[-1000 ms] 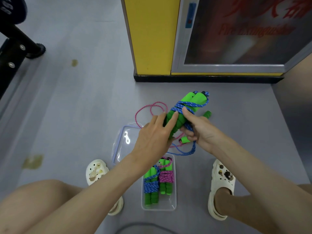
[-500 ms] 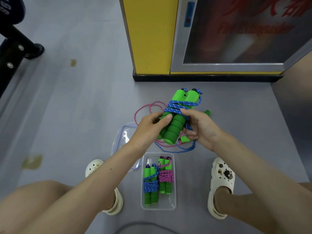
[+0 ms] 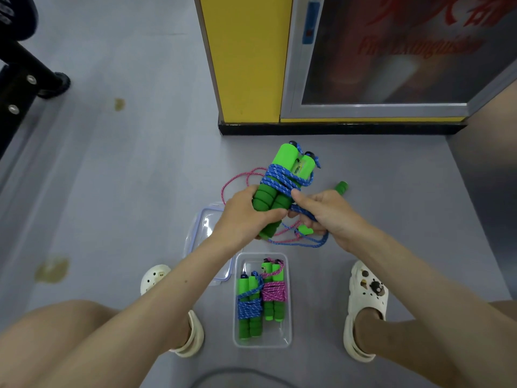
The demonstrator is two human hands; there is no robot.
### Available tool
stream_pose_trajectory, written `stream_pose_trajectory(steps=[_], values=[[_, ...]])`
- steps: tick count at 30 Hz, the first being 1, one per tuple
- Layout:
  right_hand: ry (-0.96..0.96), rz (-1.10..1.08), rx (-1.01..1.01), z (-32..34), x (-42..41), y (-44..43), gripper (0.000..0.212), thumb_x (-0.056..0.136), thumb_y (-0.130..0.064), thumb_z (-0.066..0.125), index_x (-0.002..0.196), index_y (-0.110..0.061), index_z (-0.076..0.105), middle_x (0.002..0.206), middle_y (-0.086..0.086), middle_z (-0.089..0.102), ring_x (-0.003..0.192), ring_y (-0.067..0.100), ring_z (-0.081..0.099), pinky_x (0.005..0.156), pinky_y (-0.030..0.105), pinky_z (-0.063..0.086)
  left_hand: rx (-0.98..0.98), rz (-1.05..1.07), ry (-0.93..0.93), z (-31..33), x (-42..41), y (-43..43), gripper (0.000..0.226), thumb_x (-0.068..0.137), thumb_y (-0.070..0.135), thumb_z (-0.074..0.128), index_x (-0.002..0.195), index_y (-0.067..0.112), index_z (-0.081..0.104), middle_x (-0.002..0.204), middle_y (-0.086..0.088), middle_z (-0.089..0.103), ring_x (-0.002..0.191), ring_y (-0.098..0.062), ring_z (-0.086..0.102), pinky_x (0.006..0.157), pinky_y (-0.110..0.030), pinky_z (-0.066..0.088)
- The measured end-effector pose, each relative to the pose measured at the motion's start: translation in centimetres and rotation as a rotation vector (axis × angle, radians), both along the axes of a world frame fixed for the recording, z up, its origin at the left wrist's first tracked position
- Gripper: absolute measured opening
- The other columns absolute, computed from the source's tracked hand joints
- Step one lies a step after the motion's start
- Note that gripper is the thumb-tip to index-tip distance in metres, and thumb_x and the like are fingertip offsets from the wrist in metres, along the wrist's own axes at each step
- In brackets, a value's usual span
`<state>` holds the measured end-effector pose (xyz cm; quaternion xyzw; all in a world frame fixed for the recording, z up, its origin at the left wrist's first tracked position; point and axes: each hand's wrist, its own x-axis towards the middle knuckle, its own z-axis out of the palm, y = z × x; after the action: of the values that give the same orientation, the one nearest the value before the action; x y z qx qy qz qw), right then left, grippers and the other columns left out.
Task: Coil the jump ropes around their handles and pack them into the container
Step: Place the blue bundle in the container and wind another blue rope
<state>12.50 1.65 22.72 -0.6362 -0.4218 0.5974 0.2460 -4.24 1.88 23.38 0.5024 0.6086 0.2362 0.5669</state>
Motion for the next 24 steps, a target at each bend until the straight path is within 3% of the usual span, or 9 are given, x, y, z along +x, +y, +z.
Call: stream_pose_trajectory(steps=[3,6,9,12,14,16,19,24], values=[[-0.004,0.020,-0.026,-0.2,-0.2,0.1,0.046,0.094,-0.042,0.052,0.083,0.000,0.070,0.049,0.000,0.047,0.038,0.009,0.030,0.042,0.022,0.027,0.122,-0.018,0.146,-0.4,0.0,-0.2,0.038,0.075,0.027,0.078,0.109,0.020,0.061,0.085,0.001,0.068,0.074,-0.016,0.066,0.065,-0.036,0.058],[0.039,0.039,-0.053,-0.1,-0.4,0.0,0.033,0.093,-0.032,0.058,0.085,-0.003,0.070,0.052,0.001,0.047,0.039,0.008,0.029,0.042,0.021,0.026,0.287,-0.101,0.402,-0.5,-0.2,-0.3,0.052,0.076,0.041,0.073,0.123,0.029,0.055,0.092,0.003,0.068,0.084,-0.019,0.064,0.074,-0.038,0.054],[0.020,0.063,-0.049,-0.1,-0.4,-0.1,0.023,0.092,-0.023,0.061,0.082,-0.005,0.070,0.051,0.000,0.046,0.039,0.007,0.032,0.042,0.019,0.027,0.408,-0.143,0.636,-0.6,-0.2,-0.5,0.054,0.083,0.047,0.065,0.132,0.034,0.045,0.094,0.002,0.067,0.086,-0.024,0.062,0.069,-0.033,0.048],[0.014,0.038,-0.018,-0.3,-0.6,0.1,0.022,0.091,-0.020,0.061,0.077,-0.006,0.071,0.051,-0.001,0.053,0.046,0.007,0.043,0.051,0.017,0.039,0.542,-0.167,0.773,-0.9,-0.3,-0.7,0.052,0.087,0.043,0.060,0.135,0.034,0.042,0.095,0.002,0.066,0.085,-0.024,0.061,0.061,-0.028,0.037],[0.108,-0.018,-0.020,-0.4,-0.7,0.3,0.024,0.092,-0.018,0.059,0.076,-0.006,0.070,0.056,0.002,0.059,0.051,0.008,0.050,0.061,0.019,0.046,0.590,-0.176,0.838,-1.2,-0.5,-0.5,0.052,0.087,0.037,0.059,0.136,0.031,0.042,0.094,0.000,0.065,0.082,-0.025,0.060,0.059,-0.028,0.033],[0.180,-0.023,-0.038,-0.4,-0.8,0.2,0.026,0.095,-0.019,0.054,0.078,-0.005,0.068,0.056,0.001,0.057,0.046,0.008,0.043,0.054,0.020,0.043,0.622,-0.190,0.873,-1.5,-0.5,-0.6,0.052,0.087,0.034,0.059,0.136,0.029,0.043,0.090,-0.001,0.064,0.078,-0.025,0.060,0.057,-0.028,0.032],[0.053,0.042,-0.005,0.1,-1.0,0.0,0.029,0.098,-0.024,0.051,0.078,-0.008,0.067,0.052,-0.002,0.044,0.041,0.005,0.029,0.043,0.018,0.025,0.660,-0.237,0.918,-1.7,-0.1,-1.0,0.052,0.088,0.034,0.060,0.136,0.024,0.043,0.089,-0.003,0.065,0.078,-0.025,0.061,0.056,-0.029,0.030],[-0.025,0.057,-0.010,0.2,-1.1,-0.1,0.043,0.089,-0.046,0.058,0.085,-0.006,0.071,0.055,-0.005,0.043,0.038,0.001,0.032,0.043,0.017,0.026,0.707,-0.275,0.908,-2.0,0.2,-1.7,0.062,0.089,0.020,0.057,0.146,0.019,0.031,0.106,-0.006,0.062,0.088,-0.026,0.060,0.059,-0.029,0.029]])
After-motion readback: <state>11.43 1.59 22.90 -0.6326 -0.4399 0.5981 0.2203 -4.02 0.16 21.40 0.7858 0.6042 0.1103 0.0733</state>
